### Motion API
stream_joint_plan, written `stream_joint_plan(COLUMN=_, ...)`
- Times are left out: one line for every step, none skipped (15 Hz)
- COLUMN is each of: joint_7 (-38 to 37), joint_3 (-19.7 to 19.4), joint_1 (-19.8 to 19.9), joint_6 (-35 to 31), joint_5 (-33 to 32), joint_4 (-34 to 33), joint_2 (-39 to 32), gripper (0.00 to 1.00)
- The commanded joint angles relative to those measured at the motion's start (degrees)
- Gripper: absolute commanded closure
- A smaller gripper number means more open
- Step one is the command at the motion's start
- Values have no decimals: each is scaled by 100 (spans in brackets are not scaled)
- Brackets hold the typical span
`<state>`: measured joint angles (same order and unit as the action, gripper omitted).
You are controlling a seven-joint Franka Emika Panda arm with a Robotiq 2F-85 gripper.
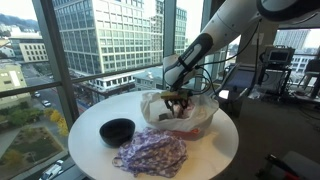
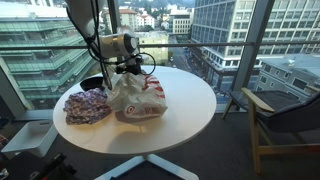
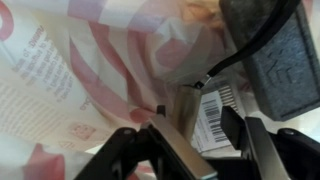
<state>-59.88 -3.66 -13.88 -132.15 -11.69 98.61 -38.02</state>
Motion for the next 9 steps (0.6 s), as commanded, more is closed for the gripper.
stream_joint_plan(joint_7=425, joint_3=304, joint_1=-226, joint_6=111, joint_5=89, joint_4=163, joint_2=418, gripper=9)
stream_joint_plan(joint_7=543, joint_3=438, joint_1=-294, joint_6=223, joint_5=133, joint_4=278, joint_2=603, gripper=1)
stream_joint_plan(joint_7=579, joint_3=527, joint_1=-398, joint_6=330, joint_5=134, joint_4=339, joint_2=735, gripper=0)
stream_joint_plan(joint_7=608, joint_3=624, joint_1=-499, joint_6=414, joint_5=119, joint_4=433, joint_2=893, gripper=0)
stream_joint_plan(joint_7=525, joint_3=666, joint_1=-663, joint_6=496, joint_5=2, joint_4=540, joint_2=1068, gripper=0)
stream_joint_plan(joint_7=478, joint_3=734, joint_1=-801, joint_6=565, joint_5=-72, joint_4=609, joint_2=1213, gripper=0)
stream_joint_plan(joint_7=359, joint_3=754, joint_1=-968, joint_6=607, joint_5=-224, joint_4=703, joint_2=1369, gripper=0)
stream_joint_plan(joint_7=312, joint_3=804, joint_1=-1110, joint_6=630, joint_5=-376, joint_4=786, joint_2=1508, gripper=0)
stream_joint_plan(joint_7=349, joint_3=891, joint_1=-1201, joint_6=632, joint_5=-454, joint_4=848, joint_2=1621, gripper=0)
